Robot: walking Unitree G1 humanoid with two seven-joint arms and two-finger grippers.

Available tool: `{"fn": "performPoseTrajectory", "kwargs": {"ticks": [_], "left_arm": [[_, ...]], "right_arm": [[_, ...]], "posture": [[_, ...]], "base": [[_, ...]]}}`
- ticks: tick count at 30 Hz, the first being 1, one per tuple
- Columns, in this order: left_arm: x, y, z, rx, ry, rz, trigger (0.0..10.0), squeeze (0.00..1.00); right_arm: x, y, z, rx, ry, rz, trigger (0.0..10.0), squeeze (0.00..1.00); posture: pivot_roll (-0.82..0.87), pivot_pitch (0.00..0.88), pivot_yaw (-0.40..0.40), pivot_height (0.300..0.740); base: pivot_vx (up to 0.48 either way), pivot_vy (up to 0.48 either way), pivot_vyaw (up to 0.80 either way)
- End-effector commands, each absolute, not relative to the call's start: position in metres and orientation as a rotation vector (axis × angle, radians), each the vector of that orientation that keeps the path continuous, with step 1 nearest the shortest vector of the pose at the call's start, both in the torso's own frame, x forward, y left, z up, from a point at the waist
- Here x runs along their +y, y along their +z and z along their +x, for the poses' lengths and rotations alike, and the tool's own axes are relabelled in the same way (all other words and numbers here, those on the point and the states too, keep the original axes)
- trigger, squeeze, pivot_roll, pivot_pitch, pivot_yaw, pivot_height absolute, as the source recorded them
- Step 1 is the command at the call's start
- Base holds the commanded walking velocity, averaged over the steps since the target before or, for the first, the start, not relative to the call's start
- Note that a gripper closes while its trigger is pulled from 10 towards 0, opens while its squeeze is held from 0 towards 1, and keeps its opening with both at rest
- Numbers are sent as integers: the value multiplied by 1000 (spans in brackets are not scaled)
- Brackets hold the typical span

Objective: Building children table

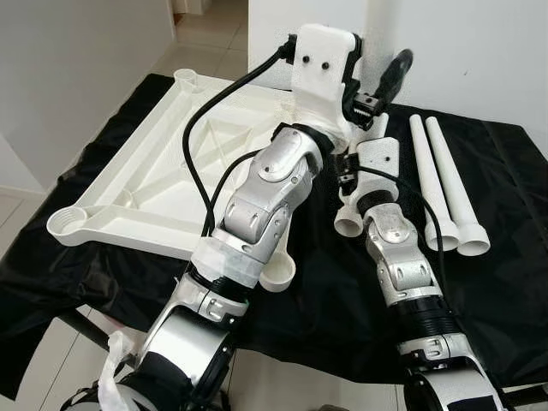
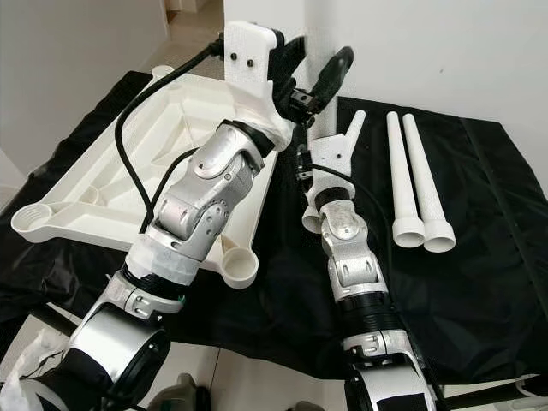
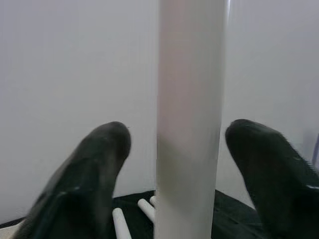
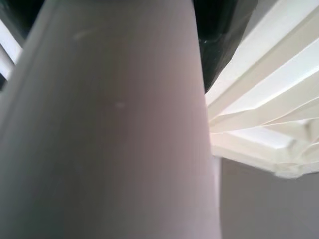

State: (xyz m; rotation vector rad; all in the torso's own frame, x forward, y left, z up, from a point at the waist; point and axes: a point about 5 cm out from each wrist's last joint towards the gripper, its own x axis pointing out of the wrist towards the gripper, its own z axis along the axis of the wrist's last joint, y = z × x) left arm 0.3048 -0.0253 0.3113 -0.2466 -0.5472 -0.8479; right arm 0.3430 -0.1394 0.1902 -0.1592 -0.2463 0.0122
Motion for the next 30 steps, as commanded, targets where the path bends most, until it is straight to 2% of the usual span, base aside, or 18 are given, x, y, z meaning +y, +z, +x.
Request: {"fn": "performPoseTrajectory", "kwargs": {"ticks": [1, 3, 4, 7, 8, 13, 15, 18, 22, 24, 30], "left_arm": [[-43, 302, 291, -504, -928, -349, 10000, 976], [-42, 302, 290, -509, -942, -342, 10000, 941], [-40, 302, 290, -514, -954, -335, 10000, 286], [-39, 302, 290, -517, -962, -331, 10000, 286], [-36, 302, 290, -520, -967, -325, 10000, 0], [-27, 298, 297, -508, -940, -303, 10000, 0], [-13, 287, 307, -480, -890, -261, 10000, 0], [-6, 282, 310, -464, -874, -243, 10000, 0], [0, 271, 313, -436, -850, -209, 10000, 0], [13, 253, 313, -392, -824, -144, 10000, 0], [25, 236, 308, -348, -861, -98, 10000, 0]], "right_arm": [[-145, 193, 346, -240, -41, -121, 10000, 0], [-150, 193, 346, -240, -80, -98, 10000, 0], [-156, 194, 346, -244, -116, -69, 10000, 0], [-159, 195, 345, -248, -136, -50, 10000, 0], [-164, 196, 344, -256, -164, -28, 10000, 0], [-174, 198, 341, -274, -212, 7, 10000, 0], [-181, 199, 334, -299, -234, -2, 10000, 0], [-183, 199, 330, -311, -238, -13, 10000, 0], [-181, 198, 324, -332, -227, -30, 10000, 0], [-177, 196, 313, -359, -196, -51, 10000, 0], [-177, 194, 305, -362, -180, -55, 10000, 0]], "posture": [[19, 0, 4, 740], [17, 0, 4, 740], [16, 0, 5, 740], [16, 0, 5, 740], [17, 0, 3, 740], [17, 0, 3, 740], [16, 0, 0, 740], [16, 0, 0, 740], [16, 0, -6, 740], [15, 0, -10, 740], [14, 0, -10, 740]], "base": [[0, 0, 0], [0, 0, 0], [0, 0, 0], [0, 0, 0], [0, 0, 0], [0, 0, 0], [0, 0, 0], [0, 0, 0], [0, 0, 0], [0, 0, 0], [0, 0, 0]]}}
